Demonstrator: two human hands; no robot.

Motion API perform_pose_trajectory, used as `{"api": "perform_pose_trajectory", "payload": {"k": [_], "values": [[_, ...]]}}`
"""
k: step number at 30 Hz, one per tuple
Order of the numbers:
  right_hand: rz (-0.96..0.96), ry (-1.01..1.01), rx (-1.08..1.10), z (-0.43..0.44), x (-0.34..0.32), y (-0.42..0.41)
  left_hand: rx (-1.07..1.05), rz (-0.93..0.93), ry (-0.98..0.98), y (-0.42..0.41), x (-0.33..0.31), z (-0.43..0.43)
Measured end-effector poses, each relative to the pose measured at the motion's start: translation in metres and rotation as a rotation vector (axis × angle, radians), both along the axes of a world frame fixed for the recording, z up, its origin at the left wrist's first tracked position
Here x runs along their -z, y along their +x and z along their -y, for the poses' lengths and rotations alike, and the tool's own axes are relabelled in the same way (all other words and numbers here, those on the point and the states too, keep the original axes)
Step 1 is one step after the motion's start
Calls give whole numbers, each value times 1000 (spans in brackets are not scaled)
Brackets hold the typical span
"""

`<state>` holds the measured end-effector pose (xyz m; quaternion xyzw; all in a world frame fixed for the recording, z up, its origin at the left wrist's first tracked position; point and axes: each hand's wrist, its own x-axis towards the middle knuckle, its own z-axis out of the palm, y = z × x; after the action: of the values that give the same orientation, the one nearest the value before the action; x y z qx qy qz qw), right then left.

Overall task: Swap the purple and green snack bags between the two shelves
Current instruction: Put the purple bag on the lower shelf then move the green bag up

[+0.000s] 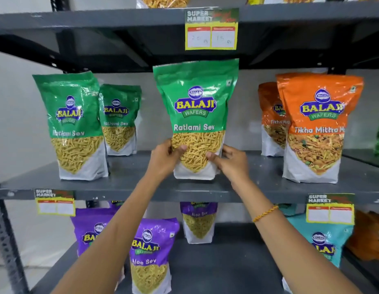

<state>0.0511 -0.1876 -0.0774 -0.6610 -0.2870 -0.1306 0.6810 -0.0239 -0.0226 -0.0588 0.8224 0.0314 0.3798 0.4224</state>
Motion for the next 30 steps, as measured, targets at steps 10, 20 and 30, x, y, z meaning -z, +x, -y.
{"api": "perform_pose_trajectory", "payload": {"k": [10, 20, 30], "values": [[-163, -109, -44, -9, 0, 33, 87, -105, -27, 31, 11, -24], [-203, -237, -131, -7, 3, 48, 330, -254, -45, 35, 18, -43], [-198, -240, -112, -4, 5, 41, 227, -287, 39, 39, 22, -48]]}}
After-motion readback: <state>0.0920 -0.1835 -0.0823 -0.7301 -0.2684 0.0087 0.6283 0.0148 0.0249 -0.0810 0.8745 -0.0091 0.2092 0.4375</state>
